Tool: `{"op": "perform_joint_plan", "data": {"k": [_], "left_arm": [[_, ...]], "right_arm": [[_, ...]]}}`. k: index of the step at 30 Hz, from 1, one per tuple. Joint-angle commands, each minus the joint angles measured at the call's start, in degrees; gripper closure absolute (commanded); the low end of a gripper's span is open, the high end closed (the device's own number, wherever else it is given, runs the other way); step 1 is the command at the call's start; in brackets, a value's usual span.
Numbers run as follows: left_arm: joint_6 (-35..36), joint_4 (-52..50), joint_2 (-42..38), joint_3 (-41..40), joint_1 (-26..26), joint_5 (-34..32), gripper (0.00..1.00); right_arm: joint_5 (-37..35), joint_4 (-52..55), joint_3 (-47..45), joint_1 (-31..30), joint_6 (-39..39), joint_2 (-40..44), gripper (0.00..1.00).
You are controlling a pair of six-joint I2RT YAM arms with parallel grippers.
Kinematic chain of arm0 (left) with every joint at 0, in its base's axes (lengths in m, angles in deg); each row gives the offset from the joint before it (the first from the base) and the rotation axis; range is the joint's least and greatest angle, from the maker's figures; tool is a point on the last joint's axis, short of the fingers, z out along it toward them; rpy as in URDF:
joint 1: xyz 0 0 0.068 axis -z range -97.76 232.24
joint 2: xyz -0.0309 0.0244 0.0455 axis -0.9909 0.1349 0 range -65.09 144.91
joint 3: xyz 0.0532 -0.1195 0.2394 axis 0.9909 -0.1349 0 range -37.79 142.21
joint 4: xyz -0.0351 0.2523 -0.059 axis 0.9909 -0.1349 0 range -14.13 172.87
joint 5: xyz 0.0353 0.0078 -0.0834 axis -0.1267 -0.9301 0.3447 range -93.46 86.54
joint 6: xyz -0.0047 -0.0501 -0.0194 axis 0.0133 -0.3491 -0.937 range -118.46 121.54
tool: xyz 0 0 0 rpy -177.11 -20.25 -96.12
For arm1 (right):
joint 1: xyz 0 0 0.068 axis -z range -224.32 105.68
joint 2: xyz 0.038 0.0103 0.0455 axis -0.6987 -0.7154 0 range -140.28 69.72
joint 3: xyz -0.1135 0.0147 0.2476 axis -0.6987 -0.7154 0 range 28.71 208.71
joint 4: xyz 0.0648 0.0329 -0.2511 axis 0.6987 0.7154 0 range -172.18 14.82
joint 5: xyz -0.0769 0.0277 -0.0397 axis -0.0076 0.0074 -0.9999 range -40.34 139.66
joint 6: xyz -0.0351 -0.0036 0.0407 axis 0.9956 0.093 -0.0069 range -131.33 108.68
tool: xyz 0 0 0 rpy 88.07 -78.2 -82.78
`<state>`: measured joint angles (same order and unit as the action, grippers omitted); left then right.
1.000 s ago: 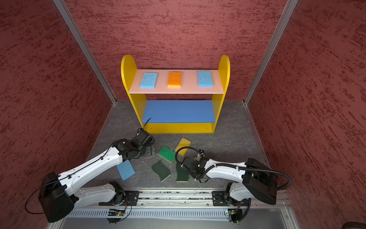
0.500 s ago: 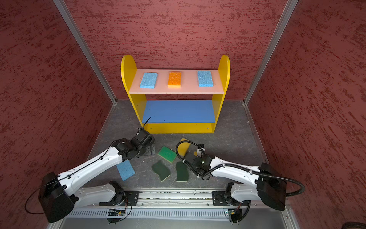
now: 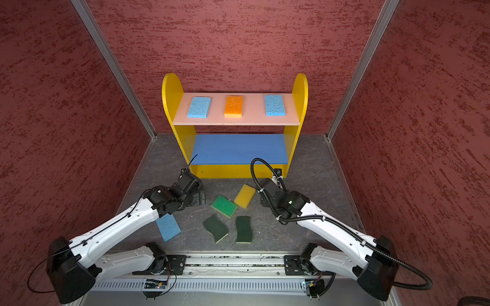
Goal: Arrange cleaning sponges on a shelf
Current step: Place the cleaning sponge at the shelf.
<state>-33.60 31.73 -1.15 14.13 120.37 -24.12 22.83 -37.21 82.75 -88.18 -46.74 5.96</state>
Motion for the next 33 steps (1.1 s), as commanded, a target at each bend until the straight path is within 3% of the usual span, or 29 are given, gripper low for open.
{"op": "perform_joint_plan", "data": {"k": [1, 10, 33], "left_arm": [[1.6, 1.8, -0.7, 1.6, -1.0, -0.9, 0.05], [3.4, 1.9, -1.6, 2.1, -3.3, -0.4, 0.05], [6.7, 4.8, -2.6, 3.0, -7.3, 0.5, 0.05]], "right_arm": [[-0.2, -4.2, 3.2, 3.0, 10.4, -1.2, 0.27], [2.8, -11.6, 7.6, 9.1, 18.8, -9.0, 0.27], [9.3, -20.6, 18.2, 18.9, 24.0, -23.5, 0.27]]}}
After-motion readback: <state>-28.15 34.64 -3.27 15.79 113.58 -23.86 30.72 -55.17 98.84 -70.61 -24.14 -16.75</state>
